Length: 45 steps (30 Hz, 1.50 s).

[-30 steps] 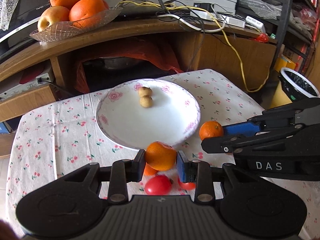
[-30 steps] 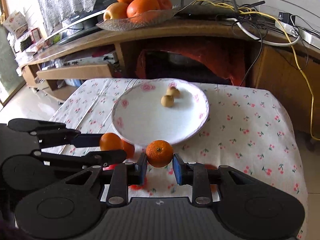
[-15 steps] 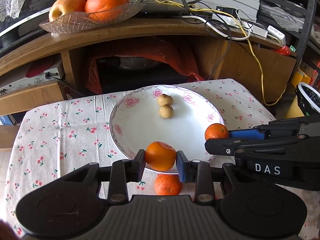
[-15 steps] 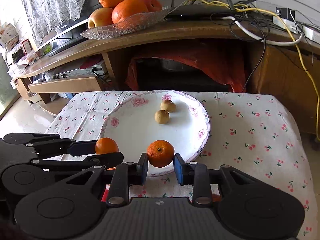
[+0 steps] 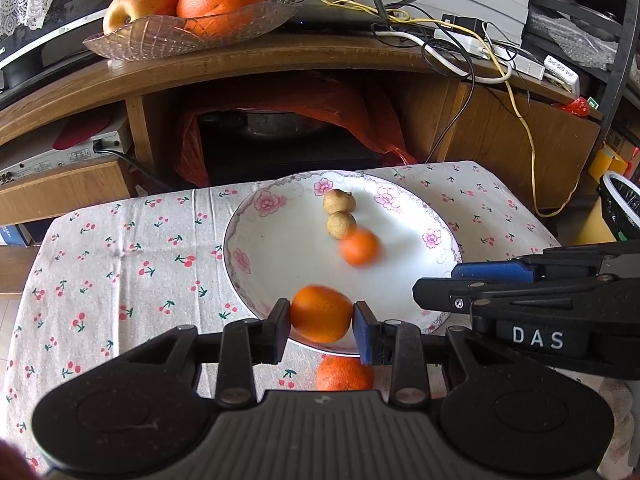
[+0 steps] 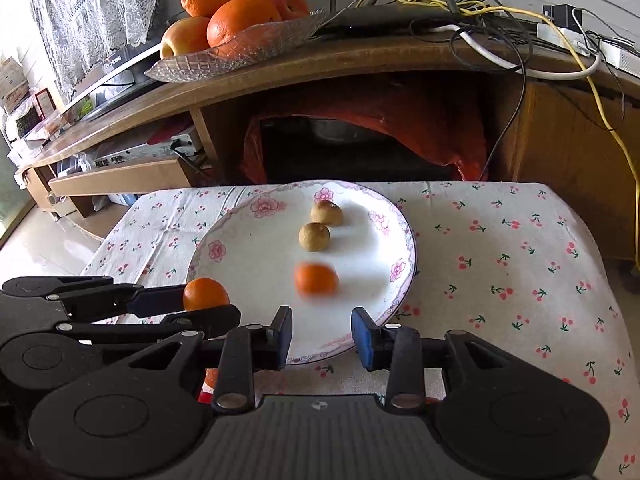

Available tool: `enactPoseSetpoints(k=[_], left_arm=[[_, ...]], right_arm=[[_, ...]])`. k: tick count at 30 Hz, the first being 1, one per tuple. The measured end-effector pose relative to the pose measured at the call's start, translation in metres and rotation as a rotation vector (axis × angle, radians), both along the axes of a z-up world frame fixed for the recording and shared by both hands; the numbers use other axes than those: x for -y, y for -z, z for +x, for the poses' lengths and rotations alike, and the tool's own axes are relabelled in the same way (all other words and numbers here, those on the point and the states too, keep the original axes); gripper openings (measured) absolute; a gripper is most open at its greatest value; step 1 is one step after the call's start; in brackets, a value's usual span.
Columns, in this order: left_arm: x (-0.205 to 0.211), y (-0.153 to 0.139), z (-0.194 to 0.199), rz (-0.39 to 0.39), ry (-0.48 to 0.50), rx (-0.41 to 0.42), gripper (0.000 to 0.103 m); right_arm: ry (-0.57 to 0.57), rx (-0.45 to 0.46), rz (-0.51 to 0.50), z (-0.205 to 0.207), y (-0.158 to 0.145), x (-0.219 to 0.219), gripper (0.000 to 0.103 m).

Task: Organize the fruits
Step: 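Carry both tangerines into the white bowl and open both grippers, then withdraw both grippers from the bowl toward the tomatoes, then grasp a red tomato with the right gripper while the left gripper grasps another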

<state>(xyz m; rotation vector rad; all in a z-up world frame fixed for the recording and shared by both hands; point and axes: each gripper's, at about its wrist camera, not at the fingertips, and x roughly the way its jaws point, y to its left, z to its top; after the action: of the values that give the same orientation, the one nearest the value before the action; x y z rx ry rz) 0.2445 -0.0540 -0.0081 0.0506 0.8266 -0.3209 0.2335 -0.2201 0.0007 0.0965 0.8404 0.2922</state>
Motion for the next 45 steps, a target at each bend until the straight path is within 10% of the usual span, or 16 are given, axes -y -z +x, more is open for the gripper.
enactPoseSetpoints(k=[45], left_arm=[[-0.019,0.0,-0.062,0.082,0.142,-0.033,0.05]], right_arm=[[-0.25,-0.083,-0.106,-0.053,0.023,-0.03,0.037]])
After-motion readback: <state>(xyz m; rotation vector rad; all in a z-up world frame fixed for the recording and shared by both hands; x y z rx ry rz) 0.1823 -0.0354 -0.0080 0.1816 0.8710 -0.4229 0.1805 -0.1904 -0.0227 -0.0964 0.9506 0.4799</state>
